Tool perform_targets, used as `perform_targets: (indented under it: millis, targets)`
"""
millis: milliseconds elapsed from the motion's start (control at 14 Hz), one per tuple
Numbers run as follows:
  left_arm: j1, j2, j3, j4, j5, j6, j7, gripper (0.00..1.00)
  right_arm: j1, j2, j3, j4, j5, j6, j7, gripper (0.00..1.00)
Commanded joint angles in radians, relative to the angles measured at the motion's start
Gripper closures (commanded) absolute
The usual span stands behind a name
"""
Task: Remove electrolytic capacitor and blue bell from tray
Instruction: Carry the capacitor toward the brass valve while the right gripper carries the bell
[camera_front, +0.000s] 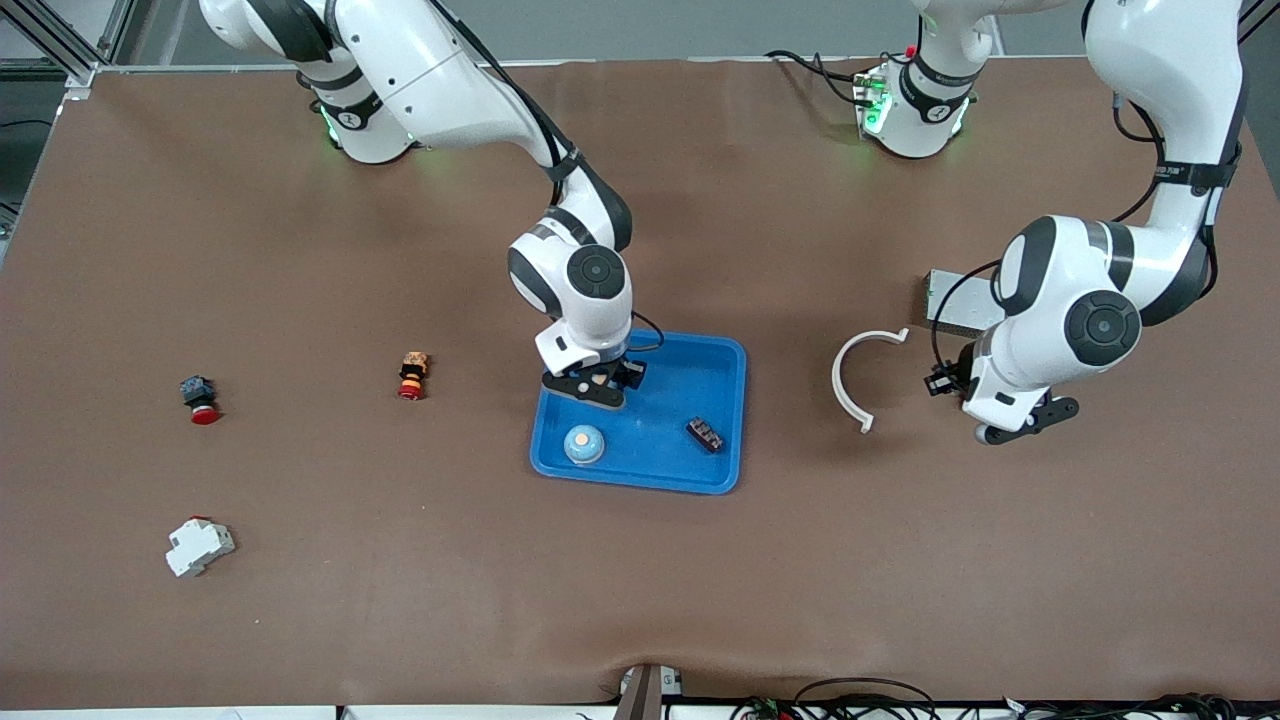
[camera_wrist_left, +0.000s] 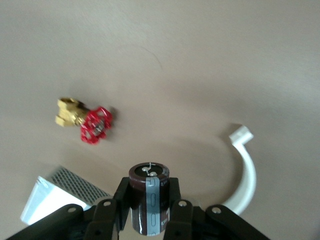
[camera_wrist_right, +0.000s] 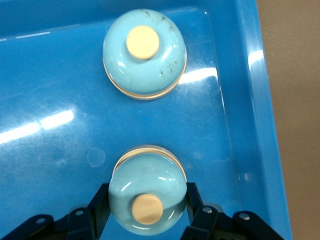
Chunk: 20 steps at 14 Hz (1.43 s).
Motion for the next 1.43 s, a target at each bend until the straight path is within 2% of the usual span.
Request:
perform_targets:
  millis: [0,215,501,573,1002,1145,1360]
  targets:
    - [0.030,0.026,-0.010,-0.011,0.047,0.054,0.025,1.00,0.002,-0.008,-0.002,0.001,-0.024,-0.009,0.020,1.00]
    - [0.029,0.060,-0.010,-0.011,0.050,0.109,0.025,1.00,-0.008,-0.067,-0.001,0.010,-0.024,-0.102,-0.023,1.00]
    - [0.029,0.112,-0.010,0.000,0.054,0.163,0.014,1.00,-0.083,-0.217,0.001,-0.007,-0.010,-0.265,-0.239,1.00]
    - [0.024,0.123,-0.010,0.003,0.056,0.164,0.014,1.00,-0.112,-0.259,0.001,-0.039,-0.010,-0.273,-0.294,1.00]
    - [0.029,0.180,-0.010,0.003,0.111,0.212,0.010,1.00,-0.335,-0.533,0.001,-0.342,-0.010,-0.194,-0.747,1.00]
    - [0.026,0.195,-0.010,0.003,0.111,0.230,0.008,1.00,-0.404,-0.584,0.001,-0.438,-0.010,-0.137,-0.888,1.00]
    - [0.022,0.208,-0.010,0.003,0.111,0.249,0.008,1.00,-0.513,-0.607,0.001,-0.568,-0.010,-0.007,-1.046,1.00]
